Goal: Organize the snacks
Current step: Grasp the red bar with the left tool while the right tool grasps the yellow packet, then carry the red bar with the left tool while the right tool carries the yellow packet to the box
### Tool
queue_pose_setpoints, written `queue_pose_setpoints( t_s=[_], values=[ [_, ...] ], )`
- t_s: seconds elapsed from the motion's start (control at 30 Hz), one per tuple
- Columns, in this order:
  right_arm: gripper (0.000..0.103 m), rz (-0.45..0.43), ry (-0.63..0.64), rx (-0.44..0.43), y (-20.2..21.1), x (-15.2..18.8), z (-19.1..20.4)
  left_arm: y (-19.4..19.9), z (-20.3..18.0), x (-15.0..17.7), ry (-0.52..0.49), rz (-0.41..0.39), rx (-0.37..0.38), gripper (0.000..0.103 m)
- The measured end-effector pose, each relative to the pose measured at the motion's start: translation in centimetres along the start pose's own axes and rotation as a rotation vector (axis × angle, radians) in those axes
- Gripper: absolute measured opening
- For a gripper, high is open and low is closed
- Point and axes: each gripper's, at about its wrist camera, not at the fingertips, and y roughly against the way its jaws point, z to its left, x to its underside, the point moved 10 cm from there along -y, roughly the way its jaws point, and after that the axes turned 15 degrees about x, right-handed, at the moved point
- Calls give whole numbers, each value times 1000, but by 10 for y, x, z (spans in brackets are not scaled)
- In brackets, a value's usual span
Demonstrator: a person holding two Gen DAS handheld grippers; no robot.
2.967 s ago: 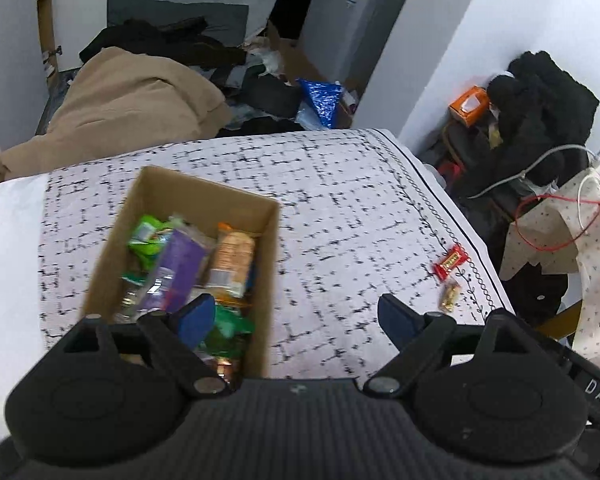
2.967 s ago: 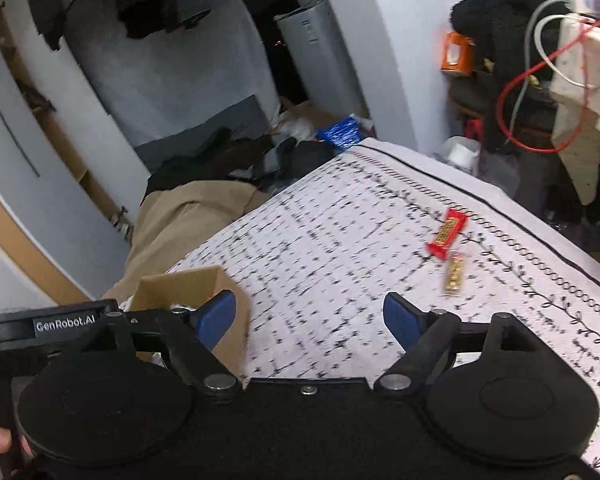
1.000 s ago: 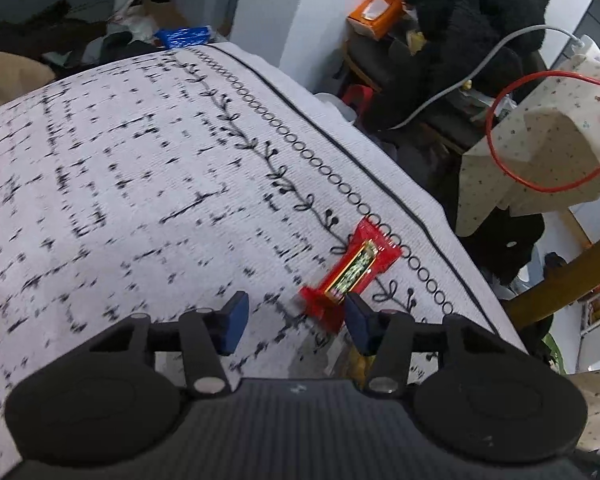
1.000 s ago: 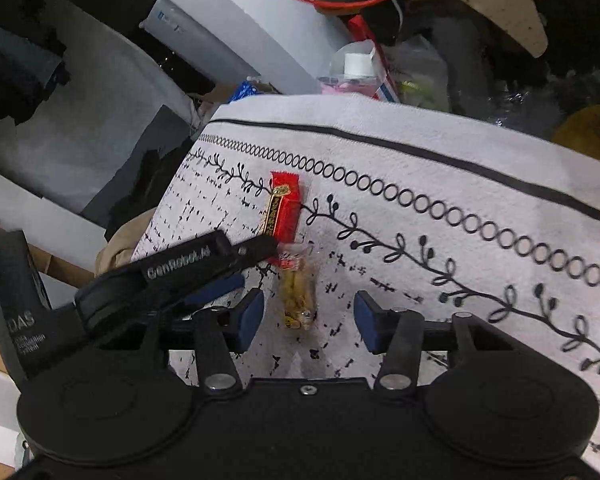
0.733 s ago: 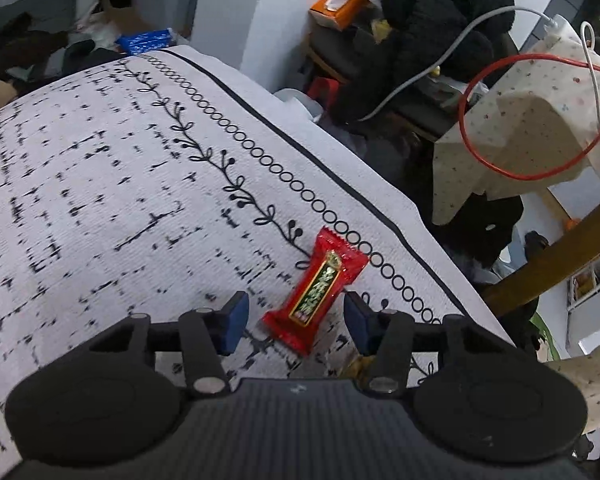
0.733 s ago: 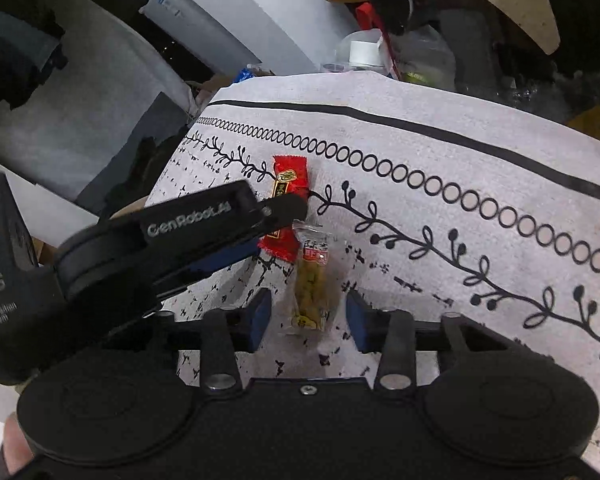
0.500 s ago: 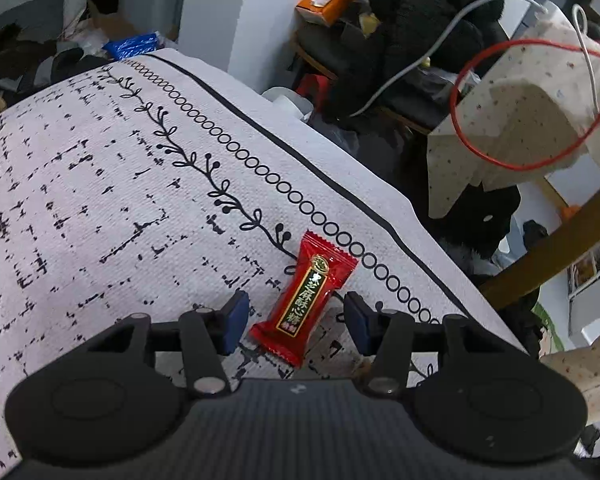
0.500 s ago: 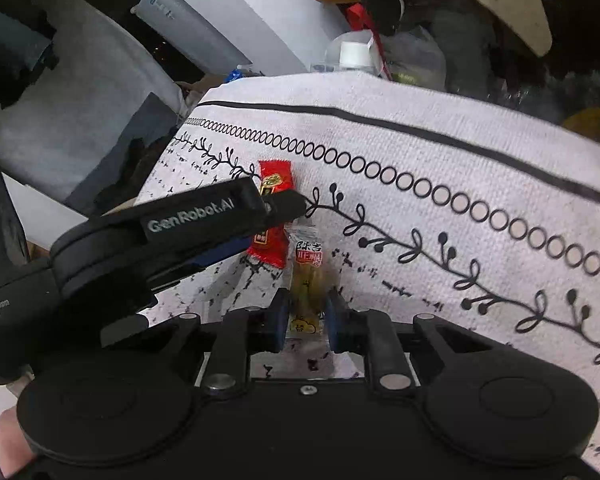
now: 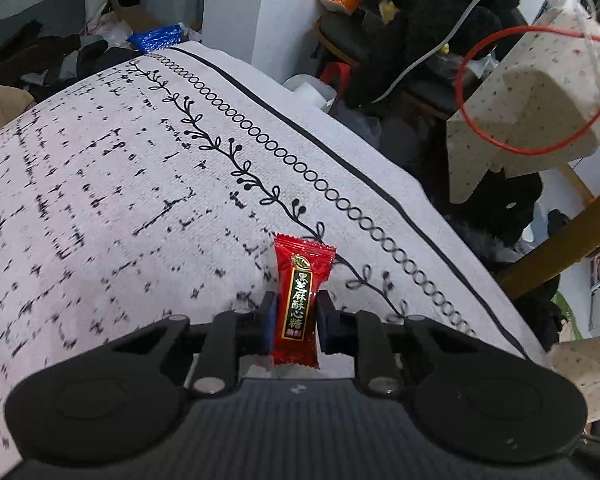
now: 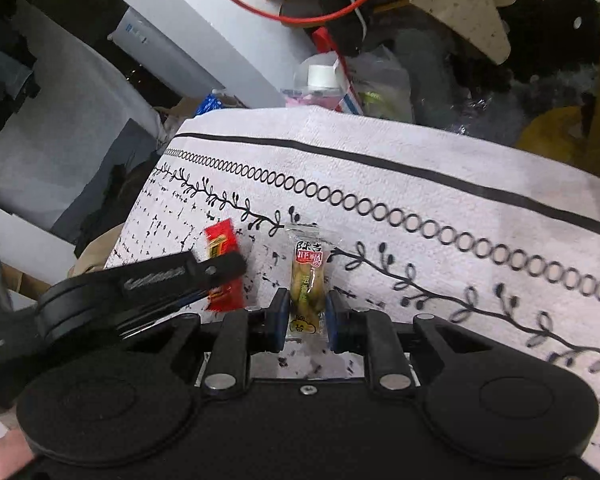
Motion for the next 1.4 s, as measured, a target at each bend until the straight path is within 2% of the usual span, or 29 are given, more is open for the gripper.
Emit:
queue_pose_setpoints(
  t_s=[0.23, 0.57, 0.77, 1.4],
  values=[
    [19, -61, 16, 0, 34, 6, -1, 39, 1, 17, 40, -25, -11, 19],
    [19, -133, 33, -3, 92, 22, 2, 116, -10, 24, 44, -98, 2, 19],
    [19, -168, 22, -13, 128, 38, 3, 154, -9, 43, 61, -124, 14, 19],
    [19, -269, 57, -65, 220, 72, 35, 263, -1, 76, 102, -200, 34, 19]
  ],
)
